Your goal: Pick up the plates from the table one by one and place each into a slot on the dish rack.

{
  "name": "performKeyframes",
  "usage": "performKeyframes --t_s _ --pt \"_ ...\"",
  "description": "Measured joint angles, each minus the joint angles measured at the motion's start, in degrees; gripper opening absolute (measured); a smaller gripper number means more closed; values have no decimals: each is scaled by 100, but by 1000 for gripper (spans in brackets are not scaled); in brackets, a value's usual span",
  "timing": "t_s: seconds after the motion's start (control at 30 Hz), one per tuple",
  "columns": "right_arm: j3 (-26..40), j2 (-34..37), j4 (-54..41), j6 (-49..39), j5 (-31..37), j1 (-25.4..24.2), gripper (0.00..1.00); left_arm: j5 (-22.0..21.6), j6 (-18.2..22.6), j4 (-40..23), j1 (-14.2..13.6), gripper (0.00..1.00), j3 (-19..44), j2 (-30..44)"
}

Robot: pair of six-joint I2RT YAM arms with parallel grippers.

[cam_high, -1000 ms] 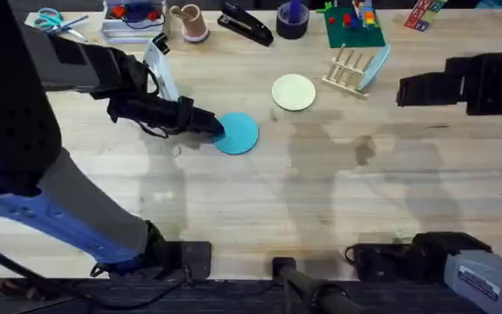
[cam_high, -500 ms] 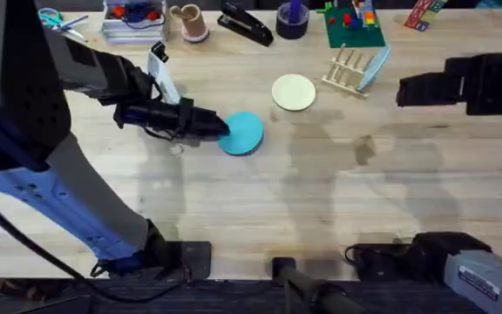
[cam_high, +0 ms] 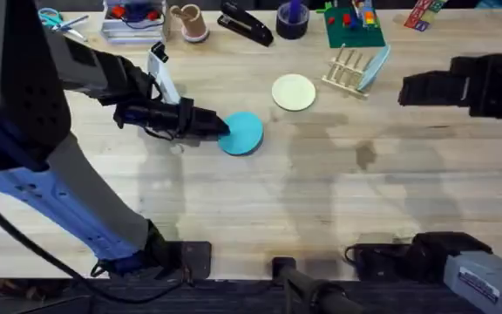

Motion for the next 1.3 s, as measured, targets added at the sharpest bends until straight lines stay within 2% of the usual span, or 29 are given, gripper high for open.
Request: performKeyframes --t_s 0.37,0.6,0.87,1.0,1.17,1.3 --pt "0 -726 104 181 -54 0 993 -77 -112 38 -11 41 0 -35" --pt "0 -711 71 665 -791 15 995 -440 -323 132 -85 41 -4 -208" --pt "-37 -687 73 1450 -1749 20 995 -452 -409 146 -84 41 -4 -210" --pt "-608 -764 426 1818 -2185 31 995 -451 -412 147 -84 41 -4 -209" --pt "-1778 -858 1622 2300 -2673 210 995 -455 -420 149 -83 40 -4 -210" --pt "-2468 -895 2463 2650 -2838 541 995 -455 -429 150 -84 40 -4 -210"
